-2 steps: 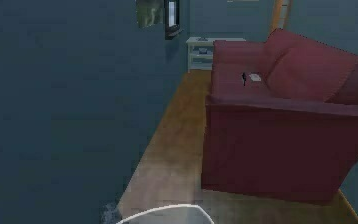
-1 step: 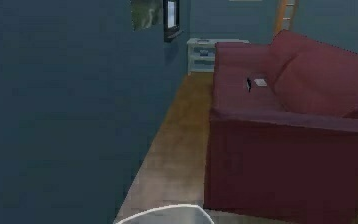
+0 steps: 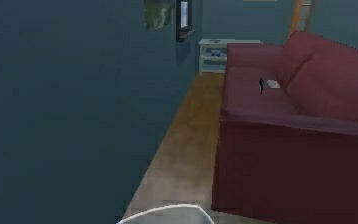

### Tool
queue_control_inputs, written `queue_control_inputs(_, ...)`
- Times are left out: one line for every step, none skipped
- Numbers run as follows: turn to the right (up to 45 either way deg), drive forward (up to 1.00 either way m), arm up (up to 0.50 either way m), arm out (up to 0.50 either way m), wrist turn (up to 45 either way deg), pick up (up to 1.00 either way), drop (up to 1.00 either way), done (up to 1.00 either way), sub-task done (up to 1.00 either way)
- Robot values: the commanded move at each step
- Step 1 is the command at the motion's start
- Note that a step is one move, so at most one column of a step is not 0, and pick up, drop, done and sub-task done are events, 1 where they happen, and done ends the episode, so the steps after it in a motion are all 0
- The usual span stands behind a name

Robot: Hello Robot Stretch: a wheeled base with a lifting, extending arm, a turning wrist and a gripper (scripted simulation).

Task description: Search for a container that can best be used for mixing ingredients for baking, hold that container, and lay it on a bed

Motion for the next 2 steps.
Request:
queue_control_inputs(0.0,1.0,0.0,0.0,0.0,0.0,0.0,0.0,0.0)
queue_control_inputs(-30.0,0.0,0.0,0.0,0.0,0.0,0.0,0.0,0.0)
